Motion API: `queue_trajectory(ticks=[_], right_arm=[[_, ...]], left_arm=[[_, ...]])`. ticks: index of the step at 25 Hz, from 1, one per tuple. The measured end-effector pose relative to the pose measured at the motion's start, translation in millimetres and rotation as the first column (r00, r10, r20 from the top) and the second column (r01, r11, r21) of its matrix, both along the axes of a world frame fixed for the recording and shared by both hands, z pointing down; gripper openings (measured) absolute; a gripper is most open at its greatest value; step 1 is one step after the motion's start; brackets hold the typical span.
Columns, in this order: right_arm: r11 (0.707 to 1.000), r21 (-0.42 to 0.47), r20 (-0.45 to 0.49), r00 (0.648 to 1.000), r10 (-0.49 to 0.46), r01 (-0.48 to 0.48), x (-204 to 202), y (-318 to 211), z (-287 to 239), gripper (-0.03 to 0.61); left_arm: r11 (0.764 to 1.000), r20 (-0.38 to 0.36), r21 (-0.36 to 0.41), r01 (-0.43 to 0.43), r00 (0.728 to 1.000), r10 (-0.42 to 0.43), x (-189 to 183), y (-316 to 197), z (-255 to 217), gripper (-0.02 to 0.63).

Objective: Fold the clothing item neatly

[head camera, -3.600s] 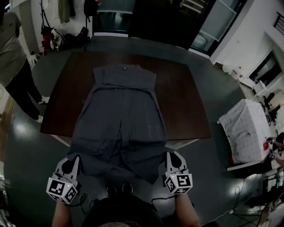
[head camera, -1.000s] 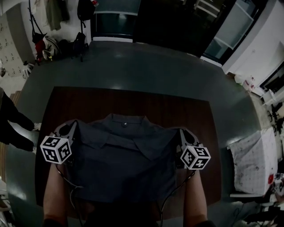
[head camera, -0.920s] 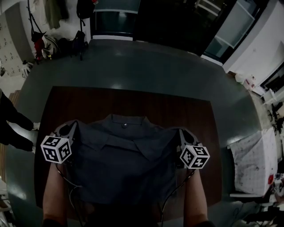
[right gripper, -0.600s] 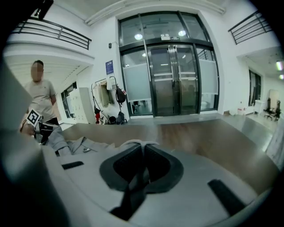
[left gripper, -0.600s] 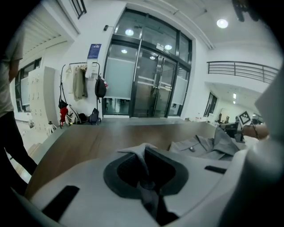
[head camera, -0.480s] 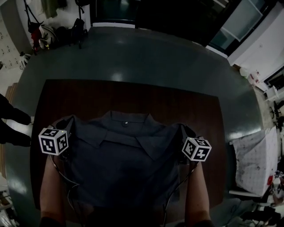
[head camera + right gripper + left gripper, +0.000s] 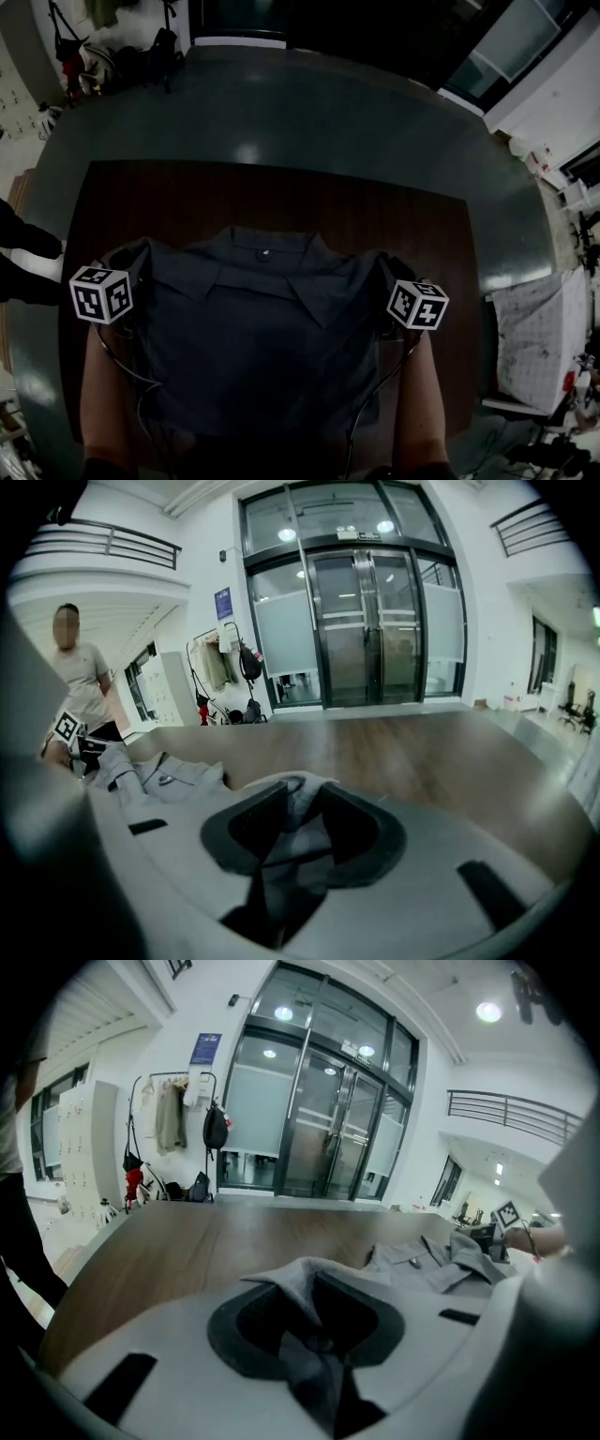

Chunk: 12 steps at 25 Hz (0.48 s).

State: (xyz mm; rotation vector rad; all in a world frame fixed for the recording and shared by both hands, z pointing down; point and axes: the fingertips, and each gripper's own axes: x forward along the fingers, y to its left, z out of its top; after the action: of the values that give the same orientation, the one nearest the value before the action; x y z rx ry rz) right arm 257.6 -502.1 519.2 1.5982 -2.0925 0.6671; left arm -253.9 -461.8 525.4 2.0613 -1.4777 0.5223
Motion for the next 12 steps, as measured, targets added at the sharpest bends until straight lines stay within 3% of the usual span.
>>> queue_trajectory(ticks=[2,6,9,12], right_arm=[[1.000,0.005,0.000,1.000,0.012,-0.012,2,-2,0,0.095],[1.000,-0.005,0.125,0.992,0.030,-0.029,2,0,-8,0.095],[1.000,-0.009,0.126,0.992,0.009,-0.008,1,7,-16,0.102],[0.999,0.025,0.130,0.991,0.018,-0.022,-2,19,-27,0.120]], left_arm=[[1.000,0.017,-0.016,-0.023,1.000,0.023,-2,6,1,0.092],[0.999,0.036,-0.013,-0.046,0.998,0.047,-8,21,-6,0.104],[0.995,0.047,-0.043,-0.087,0.995,0.089,-7,38,0,0.104],[0.998,0.004,-0.035,-0.050,0.999,0.050,-11,57,2,0.105]])
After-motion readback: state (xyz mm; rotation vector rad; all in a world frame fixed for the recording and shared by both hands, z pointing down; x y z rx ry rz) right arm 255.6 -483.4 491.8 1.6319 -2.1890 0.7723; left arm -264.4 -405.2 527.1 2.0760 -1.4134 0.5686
